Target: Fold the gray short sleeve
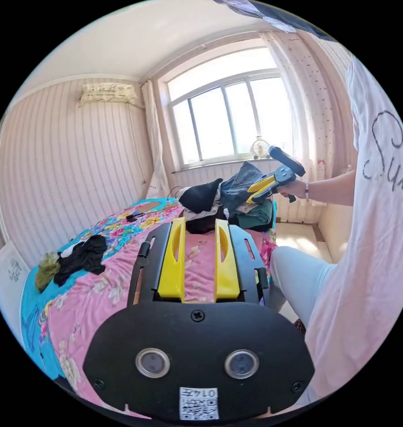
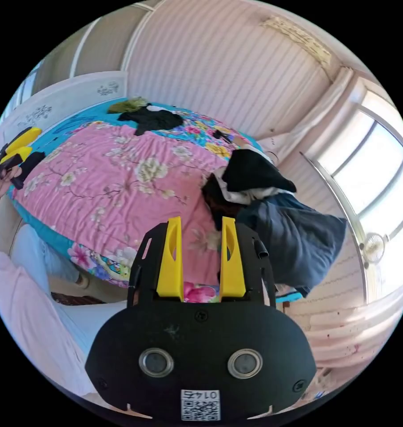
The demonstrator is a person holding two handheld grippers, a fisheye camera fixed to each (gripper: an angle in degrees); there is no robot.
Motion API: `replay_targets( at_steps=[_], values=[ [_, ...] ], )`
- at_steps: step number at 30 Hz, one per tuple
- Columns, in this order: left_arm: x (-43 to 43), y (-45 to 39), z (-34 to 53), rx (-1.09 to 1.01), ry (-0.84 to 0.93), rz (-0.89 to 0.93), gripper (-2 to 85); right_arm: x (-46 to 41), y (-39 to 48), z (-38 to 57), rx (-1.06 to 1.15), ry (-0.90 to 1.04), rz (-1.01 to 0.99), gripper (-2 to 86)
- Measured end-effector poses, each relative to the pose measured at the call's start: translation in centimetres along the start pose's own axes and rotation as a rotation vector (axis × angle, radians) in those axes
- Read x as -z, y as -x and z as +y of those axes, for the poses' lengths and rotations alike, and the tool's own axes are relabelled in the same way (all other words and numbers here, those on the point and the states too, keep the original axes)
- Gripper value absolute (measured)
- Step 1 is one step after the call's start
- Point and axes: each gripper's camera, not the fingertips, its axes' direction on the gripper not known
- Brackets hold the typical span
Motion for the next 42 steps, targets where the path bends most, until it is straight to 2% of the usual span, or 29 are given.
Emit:
replay_targets(
  at_steps=[4,7,10,14,16,19,23,25,26,28,35,38,42],
  values=[
    [-12.4,-1.3,-6.2,0.027,0.01,0.253,9.7,-0.6,-7.7,3.0,-0.141,-0.006,0.053,15.2],
    [-20.9,-2.1,-9.4,0.081,0.065,0.333,9.2,-2.1,-10.8,4.0,-0.162,0.014,0.062,15.2],
    [-28.7,-2.9,-12.4,0.063,0.146,0.352,9.1,-2.5,-13.8,5.3,-0.199,0.011,0.039,14.9],
    [-36.8,-3.3,-15.8,0.043,0.231,0.327,9.0,-1.2,-17.5,7.1,-0.249,-0.11,0.023,12.5],
    [-41.0,-2.6,-17.2,0.121,0.268,0.318,9.0,-1.1,-19.8,6.5,-0.22,-0.164,-0.024,10.2],
    [-45.0,-1.8,-18.1,0.224,0.304,0.299,8.9,-2.4,-22.7,3.9,-0.191,-0.129,-0.067,11.3],
    [-48.4,-1.5,-18.8,0.246,0.376,0.277,8.8,-6.6,-25.7,2.1,-0.185,0.005,-0.124,13.5],
    [-49.7,-1.5,-19.7,0.237,0.387,0.278,8.8,-9.8,-27.9,2.7,-0.193,0.161,-0.156,10.4],
    [-49.9,-1.5,-20.0,0.229,0.385,0.282,8.8,-9.8,-28.6,3.1,-0.209,0.16,-0.166,9.0],
    [-50.5,-1.9,-21.1,0.188,0.377,0.295,8.8,-7.2,-31.6,5.4,-0.281,0.031,-0.211,3.5],
    [-51.2,-1.3,-22.6,0.183,0.39,0.313,8.8,-2.7,-38.1,12.1,-0.351,-0.069,-0.25,1.8],
    [-52.3,-1.3,-22.4,0.168,0.483,0.305,8.4,0.0,-40.3,15.1,-0.402,-0.151,-0.24,1.5],
    [-50.9,-0.6,-23.1,0.185,0.498,0.342,2.2,5.7,-43.4,20.3,-0.467,-0.292,-0.189,1.3]
  ],
)
